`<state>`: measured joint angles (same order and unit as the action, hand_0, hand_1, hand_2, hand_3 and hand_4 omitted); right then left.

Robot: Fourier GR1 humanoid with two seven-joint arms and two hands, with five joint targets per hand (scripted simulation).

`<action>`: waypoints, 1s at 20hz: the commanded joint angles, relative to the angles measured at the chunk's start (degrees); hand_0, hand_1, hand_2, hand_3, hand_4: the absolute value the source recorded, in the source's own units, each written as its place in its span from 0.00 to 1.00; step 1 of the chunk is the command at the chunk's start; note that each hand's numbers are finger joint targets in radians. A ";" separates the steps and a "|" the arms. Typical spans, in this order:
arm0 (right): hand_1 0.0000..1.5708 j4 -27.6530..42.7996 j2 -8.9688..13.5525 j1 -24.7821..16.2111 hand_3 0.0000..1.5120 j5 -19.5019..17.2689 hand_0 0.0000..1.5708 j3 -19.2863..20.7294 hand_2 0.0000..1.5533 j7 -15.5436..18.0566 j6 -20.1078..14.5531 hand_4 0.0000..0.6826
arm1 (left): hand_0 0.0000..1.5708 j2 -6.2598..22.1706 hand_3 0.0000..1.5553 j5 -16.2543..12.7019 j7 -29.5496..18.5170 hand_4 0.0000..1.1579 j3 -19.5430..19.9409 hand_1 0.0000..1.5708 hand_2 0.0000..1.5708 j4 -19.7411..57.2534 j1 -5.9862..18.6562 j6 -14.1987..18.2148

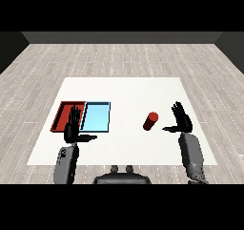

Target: Pick the red can and put it in the red box

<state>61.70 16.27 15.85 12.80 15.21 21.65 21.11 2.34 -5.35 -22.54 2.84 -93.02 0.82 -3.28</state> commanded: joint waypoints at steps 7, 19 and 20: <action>0.00 -9.03 -0.89 5.39 0.00 0.09 0.00 -1.18 0.00 1.19 1.99 0.00 | 0.00 0.15 0.00 -0.50 1.34 0.00 -0.55 0.00 0.00 -4.08 -2.16 -0.55; 0.00 -13.18 -7.14 3.64 0.00 -1.70 0.00 -4.33 0.00 6.26 -0.37 0.00 | 0.00 -0.53 0.00 0.60 -2.70 0.00 0.39 0.00 0.00 4.54 1.71 0.14; 0.00 -15.83 -4.83 5.11 0.00 -2.30 0.00 -3.99 0.00 6.30 0.66 0.00 | 0.00 1.05 0.00 -2.23 0.10 0.00 2.60 0.00 0.00 4.47 4.27 -0.89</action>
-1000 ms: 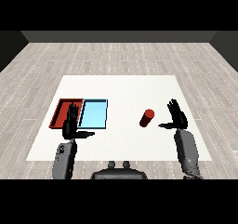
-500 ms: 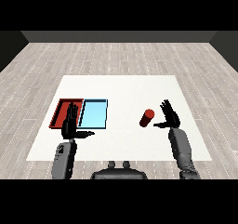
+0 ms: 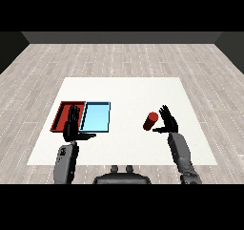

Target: Pick the red can and put it in the red box

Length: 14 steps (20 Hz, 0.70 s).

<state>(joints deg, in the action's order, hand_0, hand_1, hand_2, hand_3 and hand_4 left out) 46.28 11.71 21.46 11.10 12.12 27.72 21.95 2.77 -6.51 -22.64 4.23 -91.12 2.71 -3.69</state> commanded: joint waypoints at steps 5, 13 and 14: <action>0.00 -8.79 0.74 5.07 0.00 -0.79 0.00 0.14 0.00 3.85 1.62 0.00 | 0.00 1.64 0.00 -0.28 0.07 0.00 1.47 0.00 0.00 3.01 3.21 -0.61; 0.00 -17.76 -1.08 9.37 0.00 -2.53 0.00 -0.42 0.00 7.41 0.36 0.00 | 0.00 -1.95 0.00 2.93 -0.91 0.00 -2.54 0.00 0.00 1.36 0.07 2.34; 0.00 -10.69 -1.56 8.01 0.00 -0.26 0.00 -0.32 0.00 2.51 -0.26 0.00 | 0.00 -0.60 0.00 1.65 1.11 0.00 -2.69 0.00 0.00 -7.52 -5.77 0.81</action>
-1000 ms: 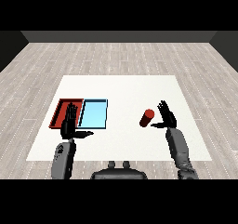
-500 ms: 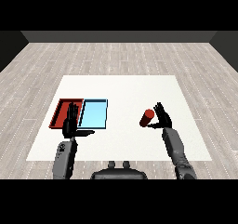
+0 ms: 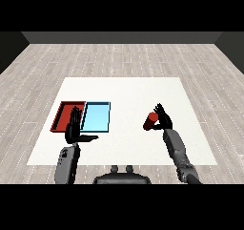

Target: Pick the red can and put it in the red box

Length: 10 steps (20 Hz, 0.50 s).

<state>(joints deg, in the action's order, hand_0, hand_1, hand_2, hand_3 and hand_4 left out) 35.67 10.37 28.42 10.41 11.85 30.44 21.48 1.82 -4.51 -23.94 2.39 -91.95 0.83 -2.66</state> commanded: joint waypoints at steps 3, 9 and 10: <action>0.00 1.72 -3.33 -0.92 0.00 -0.86 0.00 -1.90 0.00 0.20 -3.41 0.00 | 0.00 0.79 0.00 -0.11 -1.61 0.00 1.67 0.00 0.00 4.44 3.01 -0.13; 0.00 -0.83 -2.26 2.36 0.00 0.29 0.00 -1.37 0.00 -2.65 -1.76 0.00 | 0.00 -1.71 0.00 1.27 0.92 0.00 -3.00 0.00 0.00 -3.66 -2.09 3.84; 0.00 1.03 -3.14 -0.74 0.00 -0.51 0.00 -2.45 0.00 -0.11 -1.87 0.00 | 0.00 -1.14 0.00 0.81 2.30 0.00 -0.99 0.00 0.00 -2.95 0.11 2.90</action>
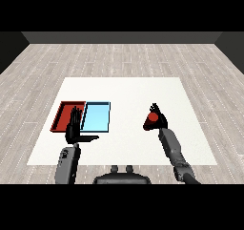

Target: Pick the red can and put it in the red box

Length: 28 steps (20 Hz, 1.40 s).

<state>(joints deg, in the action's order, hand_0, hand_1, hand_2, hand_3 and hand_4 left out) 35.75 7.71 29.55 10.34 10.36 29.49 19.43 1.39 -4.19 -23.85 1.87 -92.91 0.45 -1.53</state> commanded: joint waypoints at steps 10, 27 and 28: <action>0.00 -8.96 -0.78 4.68 0.00 -2.52 0.00 -0.46 0.00 3.93 -2.37 0.00 | 0.00 2.53 0.00 -1.85 -1.25 0.00 2.81 0.00 0.00 1.06 0.42 -2.39; 0.94 -1.33 -1.60 3.39 0.92 -5.24 0.94 -2.46 0.93 -2.55 -16.86 0.88 | 0.00 0.52 0.00 0.82 -2.93 0.00 0.51 0.00 0.00 3.54 0.15 -0.98; 0.94 -4.44 -2.70 3.75 0.92 -6.42 0.94 -2.65 0.93 1.15 -18.19 0.87 | 0.00 -0.68 0.00 0.57 3.03 0.00 -1.32 0.00 0.00 -4.24 -1.76 0.92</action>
<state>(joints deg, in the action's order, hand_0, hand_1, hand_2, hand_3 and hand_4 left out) 28.44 5.92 35.03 5.21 9.34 30.82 2.99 2.31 -4.87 -22.99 2.90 -92.72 1.18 -2.22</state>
